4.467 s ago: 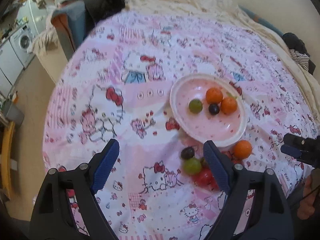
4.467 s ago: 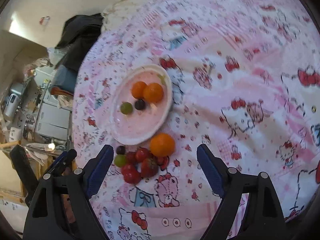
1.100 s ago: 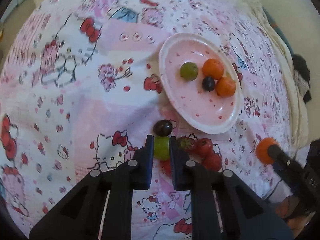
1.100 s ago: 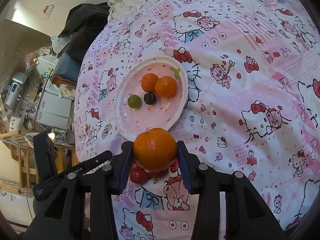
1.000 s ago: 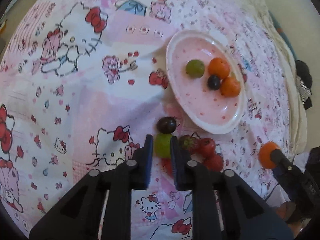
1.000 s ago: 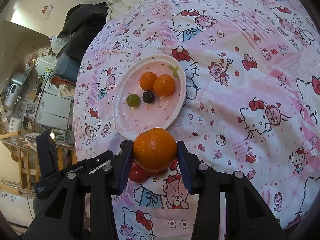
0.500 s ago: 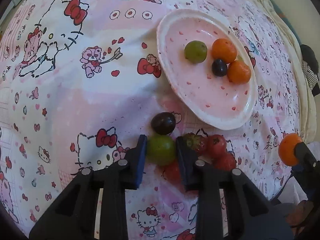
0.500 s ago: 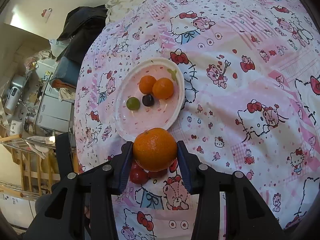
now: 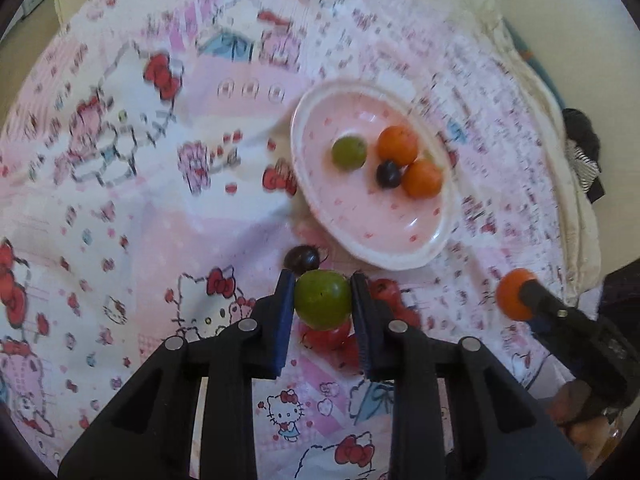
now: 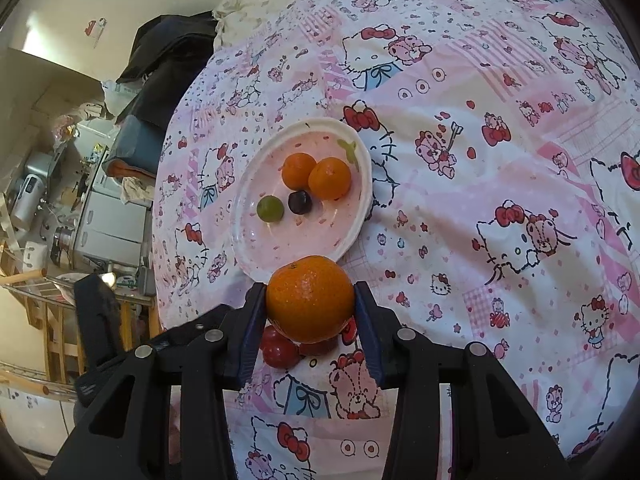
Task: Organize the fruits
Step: 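Carry the green grape and the mandarin over the pink plate with both tools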
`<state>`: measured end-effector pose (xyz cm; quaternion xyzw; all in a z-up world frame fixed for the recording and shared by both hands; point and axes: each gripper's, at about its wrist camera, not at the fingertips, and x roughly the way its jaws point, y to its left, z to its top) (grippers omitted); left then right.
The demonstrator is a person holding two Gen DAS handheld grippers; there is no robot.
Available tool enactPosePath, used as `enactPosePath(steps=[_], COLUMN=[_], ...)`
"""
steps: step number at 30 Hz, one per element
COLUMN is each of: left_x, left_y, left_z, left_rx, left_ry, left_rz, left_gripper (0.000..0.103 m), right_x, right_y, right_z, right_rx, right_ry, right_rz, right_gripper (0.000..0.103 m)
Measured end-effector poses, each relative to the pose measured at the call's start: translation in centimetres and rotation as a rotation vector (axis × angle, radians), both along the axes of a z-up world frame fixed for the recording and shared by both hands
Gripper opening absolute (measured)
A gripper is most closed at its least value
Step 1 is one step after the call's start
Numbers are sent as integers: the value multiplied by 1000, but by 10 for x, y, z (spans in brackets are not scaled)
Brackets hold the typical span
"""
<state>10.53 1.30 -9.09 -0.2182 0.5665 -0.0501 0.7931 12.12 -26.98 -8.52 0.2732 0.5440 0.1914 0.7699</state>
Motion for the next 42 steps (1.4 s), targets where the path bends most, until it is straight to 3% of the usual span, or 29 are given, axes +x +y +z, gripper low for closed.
enactPosePath(steps=[4,7,13,22,26,29,35,42], left_x=[6,19,55,94,98,98,99,101], left_y=[3,3,-5,-23,-32,-32,-41,-43], left_z=[24,41,50,11,-7,-13,-20,-24], left_rx=[21,89,171,244,250,210,277,290], left_ry=[-59,-111,-143,-68,-39,-38,-38,-38], left_rz=[-12,-39,-100,-174,-204,-192,-220,-229], left_gripper=[24,24,24,24,24,24,24,25], right_x=[3,11,45,85,89,89,89,92], right_y=[0,0,9,30,32,35,37,35], right_z=[3,5,6,-26,-42,-50,-52,-58], right_rx=[26,39,11,-64,-42,-27,-36,-16], right_ry=[-10,-18,-29,19,61,75,76,104], right_rz=[-2,-2,19,83,79,87,100,93], right_gripper=[45,45,45,45,45,45,46,47])
